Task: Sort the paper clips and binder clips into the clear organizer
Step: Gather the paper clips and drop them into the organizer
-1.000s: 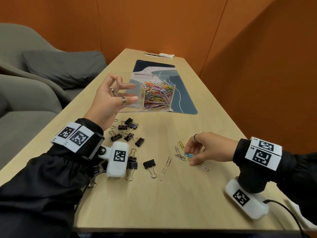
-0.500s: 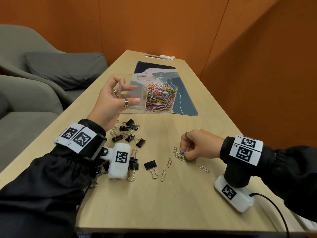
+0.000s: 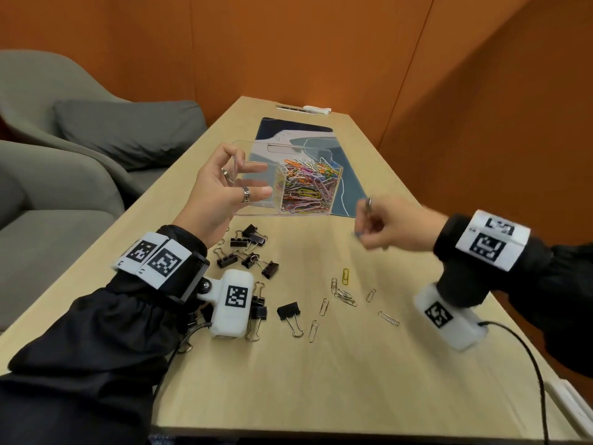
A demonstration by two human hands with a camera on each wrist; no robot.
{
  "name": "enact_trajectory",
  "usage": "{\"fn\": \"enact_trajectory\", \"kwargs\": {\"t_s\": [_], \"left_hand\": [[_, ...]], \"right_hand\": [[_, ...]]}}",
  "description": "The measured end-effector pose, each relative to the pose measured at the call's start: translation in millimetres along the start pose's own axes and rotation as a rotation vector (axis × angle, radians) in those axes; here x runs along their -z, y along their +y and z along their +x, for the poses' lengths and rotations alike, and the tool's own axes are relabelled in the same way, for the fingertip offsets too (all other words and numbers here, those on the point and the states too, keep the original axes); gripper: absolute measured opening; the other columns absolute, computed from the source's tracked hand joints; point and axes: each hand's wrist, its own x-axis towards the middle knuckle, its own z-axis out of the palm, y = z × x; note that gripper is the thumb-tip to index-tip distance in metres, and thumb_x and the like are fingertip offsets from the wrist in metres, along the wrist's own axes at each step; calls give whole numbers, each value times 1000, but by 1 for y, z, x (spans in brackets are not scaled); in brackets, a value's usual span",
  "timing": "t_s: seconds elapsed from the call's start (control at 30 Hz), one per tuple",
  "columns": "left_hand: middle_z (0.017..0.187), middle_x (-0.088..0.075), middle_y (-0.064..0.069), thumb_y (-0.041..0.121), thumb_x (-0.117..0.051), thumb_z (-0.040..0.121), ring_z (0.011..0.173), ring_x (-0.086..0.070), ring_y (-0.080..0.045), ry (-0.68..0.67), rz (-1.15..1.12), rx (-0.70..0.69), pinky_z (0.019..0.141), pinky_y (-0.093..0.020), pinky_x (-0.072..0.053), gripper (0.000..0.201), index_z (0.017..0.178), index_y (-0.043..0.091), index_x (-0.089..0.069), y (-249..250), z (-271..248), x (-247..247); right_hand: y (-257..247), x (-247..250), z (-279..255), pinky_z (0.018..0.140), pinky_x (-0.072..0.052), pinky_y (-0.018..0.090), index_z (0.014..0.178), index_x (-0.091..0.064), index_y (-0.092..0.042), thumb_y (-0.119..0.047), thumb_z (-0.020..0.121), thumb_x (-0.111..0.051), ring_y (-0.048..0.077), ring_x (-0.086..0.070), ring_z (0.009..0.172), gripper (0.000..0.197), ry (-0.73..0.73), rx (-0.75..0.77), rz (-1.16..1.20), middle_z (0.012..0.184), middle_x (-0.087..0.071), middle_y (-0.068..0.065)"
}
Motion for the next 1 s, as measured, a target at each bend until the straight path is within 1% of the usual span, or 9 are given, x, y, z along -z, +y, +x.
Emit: {"fn": "enact_trajectory", "kwargs": {"t_s": [0.2, 0.37, 0.47, 0.57, 0.7, 0.77, 0.83, 0.9, 1.0], "left_hand": [[107, -63, -8, -17, -61, 72, 82, -67, -18, -39, -16, 8, 69, -24, -54, 44, 76, 21, -39, -1, -1, -3], [104, -65, -7, -16, -61, 69, 81, -68, -18, -76, -54, 12, 67, -23, -54, 43, 76, 20, -39, 0, -2, -5], [104, -65, -7, -13, -64, 67, 81, -68, -18, -75, -62, 15, 67, -23, -54, 43, 77, 20, -38, 0, -2, -5], [105, -64, -8, -16, -61, 70, 82, -68, -18, -63, -66, 14, 67, -23, -54, 43, 77, 20, -38, -2, 0, -3], [108, -62, -10, -17, -61, 72, 85, -66, -21, -40, -56, -1, 70, -25, -55, 44, 77, 21, -39, -2, 1, 0], [112, -61, -13, -17, -61, 73, 89, -65, -25, -33, -52, 0, 74, -28, -55, 44, 77, 21, -38, -3, 1, 0], [115, -59, -16, -17, -61, 73, 93, -63, -27, -32, -49, 1, 76, -30, -54, 45, 77, 21, -38, -3, 2, 1], [117, -59, -17, -17, -63, 72, 94, -62, -28, -33, -46, 4, 76, -30, -55, 46, 77, 22, -39, -3, 1, 1], [114, -60, -15, -16, -65, 71, 96, -62, -30, -43, -52, 9, 76, -30, -56, 46, 77, 23, -40, -4, 1, 0]], "right_hand": [[-30, 54, 26, 62, -48, 20, 76, -56, -19, -5, 80, -64, 7, -53, 58, 18, 432, 188, 14, 77, -65, 6], [-47, 49, 53, 81, -54, 37, 69, -55, -34, -21, 78, -71, 8, -63, 72, 22, 379, 199, -70, 76, -66, -10], [-47, 44, 60, 76, -55, 34, 74, -68, -36, -39, 78, -71, 5, -66, 76, 6, 338, 198, -142, 76, -68, -15], [-45, 45, 55, 59, -41, 19, 88, -72, -29, -40, 86, -64, 0, -56, 61, 14, 394, 200, -127, 68, -59, -21], [-30, 47, 33, 60, -49, 24, 91, -68, -9, -37, 88, -60, 8, -53, 59, 29, 482, 172, 105, 70, -59, -10], [-20, 43, 16, 55, -49, 18, 90, -65, -6, -32, 85, -64, 5, -52, 58, 26, 326, 151, 162, 74, -61, 0], [-10, 34, -1, 56, -49, 16, 91, -64, -11, -24, 82, -68, 2, -54, 60, 16, -25, 105, 149, 81, -63, 4], [0, 19, -15, 62, -50, 17, 93, -64, -19, -22, 80, -73, 1, -58, 65, 16, -325, 37, 71, 87, -66, 0], [15, -6, -29, 76, -50, 26, 91, -60, -28, -32, 71, -80, 10, -63, 78, 29, -486, -29, -36, 86, -65, -12]]}}
